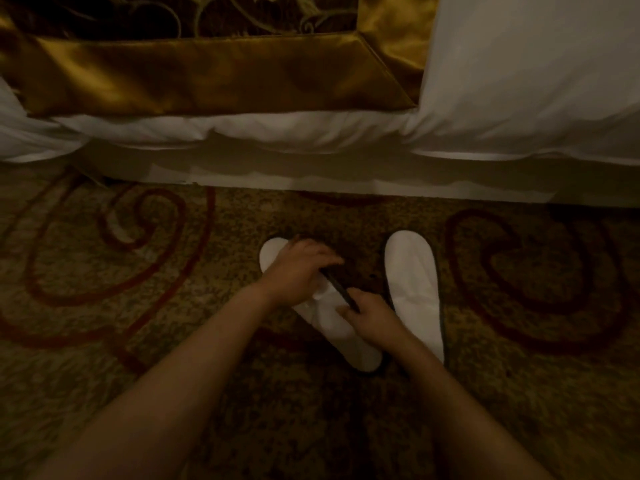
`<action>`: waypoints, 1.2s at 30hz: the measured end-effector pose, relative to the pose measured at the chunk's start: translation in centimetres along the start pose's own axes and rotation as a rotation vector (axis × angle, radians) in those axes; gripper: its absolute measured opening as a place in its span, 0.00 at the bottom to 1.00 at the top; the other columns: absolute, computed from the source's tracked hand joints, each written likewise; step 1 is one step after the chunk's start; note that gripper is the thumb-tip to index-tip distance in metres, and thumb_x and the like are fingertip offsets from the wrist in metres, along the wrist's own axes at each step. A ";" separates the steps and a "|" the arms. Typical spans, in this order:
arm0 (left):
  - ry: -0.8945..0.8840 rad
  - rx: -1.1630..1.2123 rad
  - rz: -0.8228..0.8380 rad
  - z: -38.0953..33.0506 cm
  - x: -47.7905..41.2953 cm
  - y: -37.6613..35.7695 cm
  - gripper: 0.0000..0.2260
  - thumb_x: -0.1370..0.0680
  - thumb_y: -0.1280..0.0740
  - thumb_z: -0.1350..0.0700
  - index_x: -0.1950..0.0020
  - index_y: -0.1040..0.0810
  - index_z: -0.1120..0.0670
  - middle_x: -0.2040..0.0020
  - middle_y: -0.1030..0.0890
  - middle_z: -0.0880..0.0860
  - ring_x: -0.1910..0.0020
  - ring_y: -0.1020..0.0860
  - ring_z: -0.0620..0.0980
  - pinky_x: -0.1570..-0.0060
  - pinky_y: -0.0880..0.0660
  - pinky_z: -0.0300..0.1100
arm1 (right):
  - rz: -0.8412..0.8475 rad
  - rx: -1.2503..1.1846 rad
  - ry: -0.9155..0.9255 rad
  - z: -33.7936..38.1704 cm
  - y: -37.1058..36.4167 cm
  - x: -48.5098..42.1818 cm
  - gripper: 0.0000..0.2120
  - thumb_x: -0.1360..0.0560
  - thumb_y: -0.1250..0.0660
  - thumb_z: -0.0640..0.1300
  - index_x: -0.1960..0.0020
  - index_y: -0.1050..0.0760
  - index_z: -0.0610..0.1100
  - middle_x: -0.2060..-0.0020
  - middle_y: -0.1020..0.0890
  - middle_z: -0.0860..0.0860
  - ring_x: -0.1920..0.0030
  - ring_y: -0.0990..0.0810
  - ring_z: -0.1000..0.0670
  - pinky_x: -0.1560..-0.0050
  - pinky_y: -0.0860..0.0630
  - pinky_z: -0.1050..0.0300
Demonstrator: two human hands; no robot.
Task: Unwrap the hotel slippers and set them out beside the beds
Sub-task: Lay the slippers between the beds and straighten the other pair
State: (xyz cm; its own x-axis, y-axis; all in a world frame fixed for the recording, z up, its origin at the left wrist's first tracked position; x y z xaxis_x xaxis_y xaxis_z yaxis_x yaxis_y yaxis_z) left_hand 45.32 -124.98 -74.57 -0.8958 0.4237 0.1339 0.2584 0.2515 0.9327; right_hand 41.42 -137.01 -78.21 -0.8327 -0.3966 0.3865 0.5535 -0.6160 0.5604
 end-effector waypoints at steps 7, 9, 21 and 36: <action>0.102 0.243 0.035 1.3 0.7 0.6 0.12 0.23 0.35 0.55 0.40 0.21 0.52 0.41 0.19 0.52 0.41 0.24 0.49 0.45 0.33 0.37 | -0.086 -0.004 0.040 0.2 5.1 -0.9 0.04 0.27 0.31 0.47 0.58 0.20 0.47 0.63 0.22 0.56 0.61 0.25 0.59 0.56 0.27 0.62; 0.277 0.403 -0.036 2.6 1.6 0.2 0.13 0.23 0.35 0.57 0.39 0.21 0.55 0.39 0.20 0.54 0.41 0.23 0.50 0.45 0.32 0.37 | -0.235 -0.125 -0.034 -0.8 7.2 -1.4 0.08 0.27 0.31 0.47 0.52 0.19 0.44 0.58 0.20 0.54 0.59 0.24 0.60 0.53 0.26 0.62; 1.126 1.116 -0.254 4.6 6.5 -8.4 0.17 0.19 0.43 0.62 0.31 0.31 0.62 0.32 0.28 0.61 0.34 0.29 0.62 0.36 0.32 0.48 | -0.147 -0.243 -0.379 -2.1 -4.4 -2.5 0.33 0.27 0.32 0.51 0.29 0.40 0.40 0.33 0.32 0.40 0.34 0.31 0.40 0.34 0.31 0.47; 0.813 0.160 -0.072 3.6 5.9 -9.4 0.21 0.22 0.44 0.57 0.29 0.38 0.57 0.34 0.33 0.60 0.37 0.34 0.58 0.37 0.39 0.44 | -0.256 0.073 -0.212 -3.2 -3.3 -2.6 0.28 0.24 0.38 0.51 0.28 0.40 0.42 0.31 0.37 0.42 0.33 0.37 0.42 0.33 0.37 0.50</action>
State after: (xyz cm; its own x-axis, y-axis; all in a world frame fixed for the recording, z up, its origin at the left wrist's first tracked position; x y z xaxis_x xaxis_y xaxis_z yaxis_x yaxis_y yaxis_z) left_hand 38.91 -121.72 -83.77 -0.8782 -0.3432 0.3331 0.1841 0.4003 0.8977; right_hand 41.69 -136.14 -83.38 -0.9270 -0.0804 0.3663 0.3335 -0.6236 0.7070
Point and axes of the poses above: each hand's wrist, its own x-axis away from the middle knuckle, its own y-axis out of the back of the hand, z = x × y, the point moved 7 cm from there along -x, towards the middle knuckle
